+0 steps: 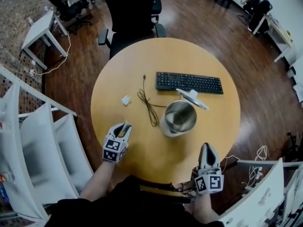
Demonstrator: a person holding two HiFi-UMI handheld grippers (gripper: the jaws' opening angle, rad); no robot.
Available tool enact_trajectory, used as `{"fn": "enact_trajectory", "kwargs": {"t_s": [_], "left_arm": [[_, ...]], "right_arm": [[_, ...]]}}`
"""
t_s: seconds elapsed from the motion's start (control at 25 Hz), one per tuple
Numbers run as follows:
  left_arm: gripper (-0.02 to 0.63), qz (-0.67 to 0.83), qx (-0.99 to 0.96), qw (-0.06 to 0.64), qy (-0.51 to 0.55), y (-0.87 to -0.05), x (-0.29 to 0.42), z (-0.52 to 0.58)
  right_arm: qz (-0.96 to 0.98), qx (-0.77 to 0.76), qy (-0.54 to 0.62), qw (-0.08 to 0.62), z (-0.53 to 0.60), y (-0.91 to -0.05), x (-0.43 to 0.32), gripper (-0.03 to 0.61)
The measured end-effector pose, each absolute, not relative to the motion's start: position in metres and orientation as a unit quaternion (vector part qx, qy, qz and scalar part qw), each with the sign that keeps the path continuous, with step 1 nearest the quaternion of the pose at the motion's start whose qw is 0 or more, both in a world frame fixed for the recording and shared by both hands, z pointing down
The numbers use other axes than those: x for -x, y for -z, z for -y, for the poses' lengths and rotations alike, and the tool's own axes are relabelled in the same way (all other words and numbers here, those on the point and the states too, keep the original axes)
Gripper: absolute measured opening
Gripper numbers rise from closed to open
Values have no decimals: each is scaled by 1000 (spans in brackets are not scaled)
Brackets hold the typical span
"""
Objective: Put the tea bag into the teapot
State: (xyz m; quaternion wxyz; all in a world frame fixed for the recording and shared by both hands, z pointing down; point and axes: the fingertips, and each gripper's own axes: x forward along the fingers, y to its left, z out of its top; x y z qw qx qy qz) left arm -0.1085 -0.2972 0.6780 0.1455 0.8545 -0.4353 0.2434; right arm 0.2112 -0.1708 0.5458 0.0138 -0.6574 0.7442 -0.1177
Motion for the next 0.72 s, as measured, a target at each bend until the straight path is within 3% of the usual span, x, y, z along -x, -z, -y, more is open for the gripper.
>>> {"fn": "enact_trajectory", "kwargs": {"t_s": [0.44,0.72], "left_arm": [[98,430,-900,50,-42,-504,84,285],[98,411,-911,30,2,-479,60,273]], "right_arm": [[-749,659,49,53,174,-497,-239,2],[-740,669,33,67,156,-484,-249,2]]}}
